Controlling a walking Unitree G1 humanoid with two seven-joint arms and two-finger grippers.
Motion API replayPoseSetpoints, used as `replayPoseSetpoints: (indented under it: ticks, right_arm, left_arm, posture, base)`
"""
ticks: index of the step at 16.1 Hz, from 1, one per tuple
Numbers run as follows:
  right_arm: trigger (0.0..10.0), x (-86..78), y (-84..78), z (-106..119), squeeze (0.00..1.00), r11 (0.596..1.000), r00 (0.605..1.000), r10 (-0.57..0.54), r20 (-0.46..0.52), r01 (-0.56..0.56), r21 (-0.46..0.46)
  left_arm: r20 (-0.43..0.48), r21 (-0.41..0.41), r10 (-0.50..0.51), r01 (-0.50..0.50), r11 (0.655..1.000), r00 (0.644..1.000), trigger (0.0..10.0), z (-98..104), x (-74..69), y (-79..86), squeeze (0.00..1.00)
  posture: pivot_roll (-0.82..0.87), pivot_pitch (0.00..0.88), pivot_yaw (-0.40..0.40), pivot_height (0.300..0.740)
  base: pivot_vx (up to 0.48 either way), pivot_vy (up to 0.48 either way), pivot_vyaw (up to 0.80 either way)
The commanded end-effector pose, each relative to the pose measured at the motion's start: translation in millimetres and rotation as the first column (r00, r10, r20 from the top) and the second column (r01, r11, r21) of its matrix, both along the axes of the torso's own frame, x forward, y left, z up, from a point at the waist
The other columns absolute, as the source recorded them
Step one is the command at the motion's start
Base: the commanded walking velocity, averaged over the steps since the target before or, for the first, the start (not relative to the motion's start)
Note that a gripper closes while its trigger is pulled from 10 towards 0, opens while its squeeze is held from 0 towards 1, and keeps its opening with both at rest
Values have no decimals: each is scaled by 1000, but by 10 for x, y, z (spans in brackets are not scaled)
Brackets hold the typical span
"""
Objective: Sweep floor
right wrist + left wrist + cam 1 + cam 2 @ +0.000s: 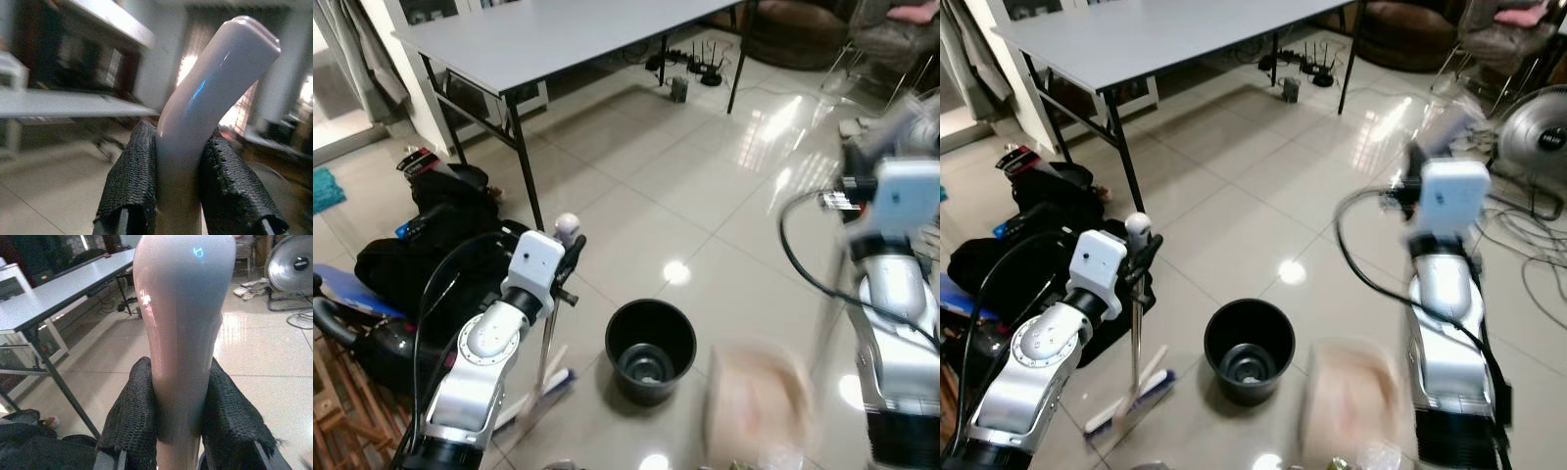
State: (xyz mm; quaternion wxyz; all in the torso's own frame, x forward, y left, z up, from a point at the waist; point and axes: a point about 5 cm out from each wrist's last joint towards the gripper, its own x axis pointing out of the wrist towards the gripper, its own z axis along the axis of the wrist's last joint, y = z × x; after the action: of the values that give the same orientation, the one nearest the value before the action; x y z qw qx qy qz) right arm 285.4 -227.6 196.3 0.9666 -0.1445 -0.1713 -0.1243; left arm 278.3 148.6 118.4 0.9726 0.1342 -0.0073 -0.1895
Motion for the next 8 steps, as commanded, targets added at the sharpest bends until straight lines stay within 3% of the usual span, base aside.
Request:
replayPoseSetpoints:
  ticks: [1,3,8]
  right_arm:
    - [10000,-40,-95,80,0,994,995,-91,47,94,-57]
    - [10000,-85,-176,-23,0,980,984,-176,23,177,-86]
    - [10000,-155,-105,-78,0,990,990,-137,9,137,25]
  left_arm:
    - [29,15,-28,27,1000,999,10000,81,12,-29,0]
    - [21,16,-47,47,999,999,10000,77,20,-58,0]
    - [5,11,-81,81,997,997,10000,53,-1,-129,0]
  posture:
    - [-3,0,20,740]
    - [-9,0,25,740]
    - [-28,0,25,740]
  base:
    - [0,0,0]
    - [0,0,0]
    - [0,0,0]
